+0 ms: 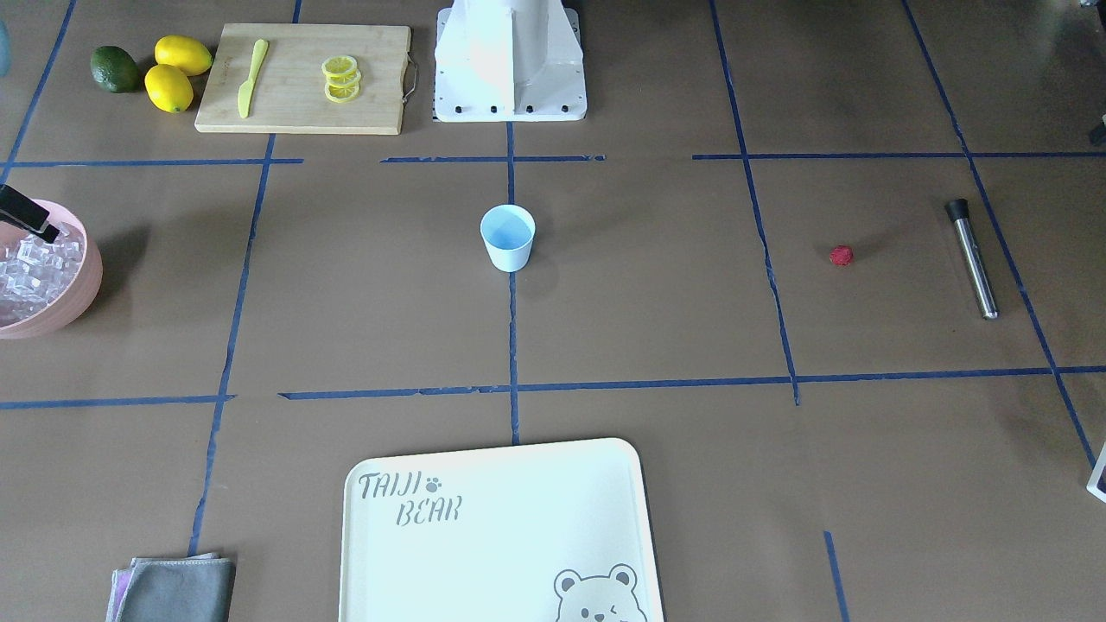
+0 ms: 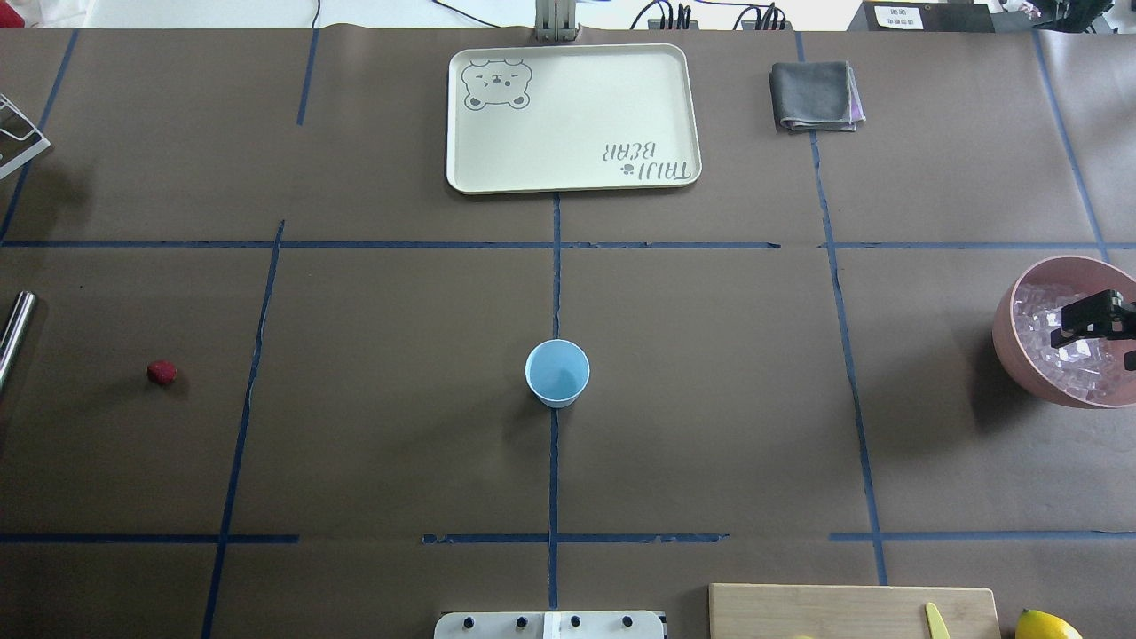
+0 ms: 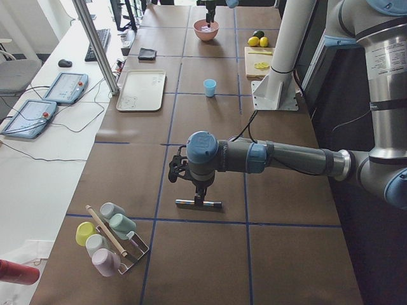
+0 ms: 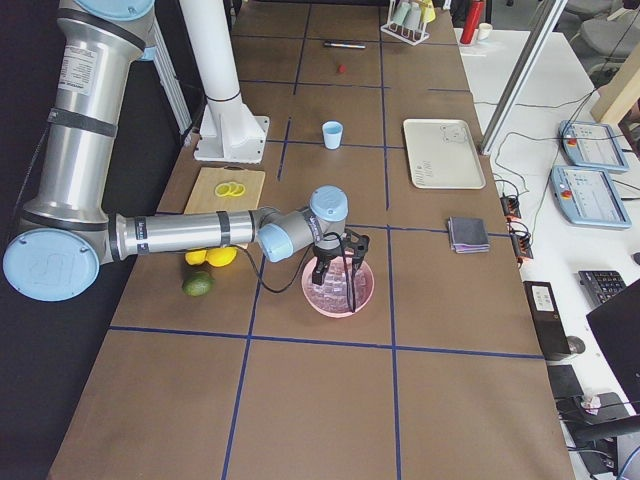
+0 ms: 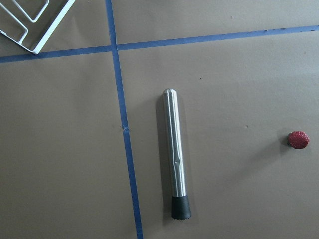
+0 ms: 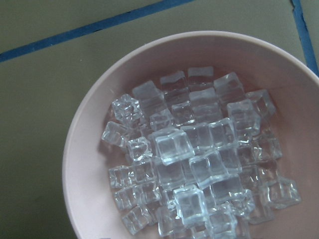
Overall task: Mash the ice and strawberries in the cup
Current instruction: 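Lower the right gripper into the pink bowl and grasp an ice cube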
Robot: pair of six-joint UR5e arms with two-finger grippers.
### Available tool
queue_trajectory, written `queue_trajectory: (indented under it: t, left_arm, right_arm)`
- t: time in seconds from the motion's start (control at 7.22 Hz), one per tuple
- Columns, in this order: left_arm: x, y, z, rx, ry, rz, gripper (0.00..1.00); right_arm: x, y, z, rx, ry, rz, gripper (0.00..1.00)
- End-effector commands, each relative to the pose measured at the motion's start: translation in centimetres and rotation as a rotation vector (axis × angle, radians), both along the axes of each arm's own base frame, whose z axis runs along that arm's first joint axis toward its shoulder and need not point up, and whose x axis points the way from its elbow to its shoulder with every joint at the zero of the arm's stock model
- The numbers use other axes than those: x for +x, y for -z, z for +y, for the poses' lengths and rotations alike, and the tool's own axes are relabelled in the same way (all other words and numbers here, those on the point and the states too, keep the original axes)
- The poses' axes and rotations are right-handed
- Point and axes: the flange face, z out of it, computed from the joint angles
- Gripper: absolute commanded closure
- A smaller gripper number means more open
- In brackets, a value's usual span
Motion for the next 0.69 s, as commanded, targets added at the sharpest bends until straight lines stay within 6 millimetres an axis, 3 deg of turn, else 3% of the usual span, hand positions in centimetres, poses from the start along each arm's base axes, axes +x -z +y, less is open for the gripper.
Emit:
queue_trajectory:
  t: [0.0, 0.55]
  left_arm:
    - [0.00, 0.25, -0.10, 0.018, 0.001, 0.001, 0.00]
    - [0.01, 0.36, -0.11, 0.022, 0.000, 0.002, 0.00]
  right_arm:
    - [-1.47, -0.49, -0.11, -0.017, -0.023, 0.048, 0.07]
    - [-1.66, -1.28, -0.38, -0.025, -0.023, 0.058, 0.15]
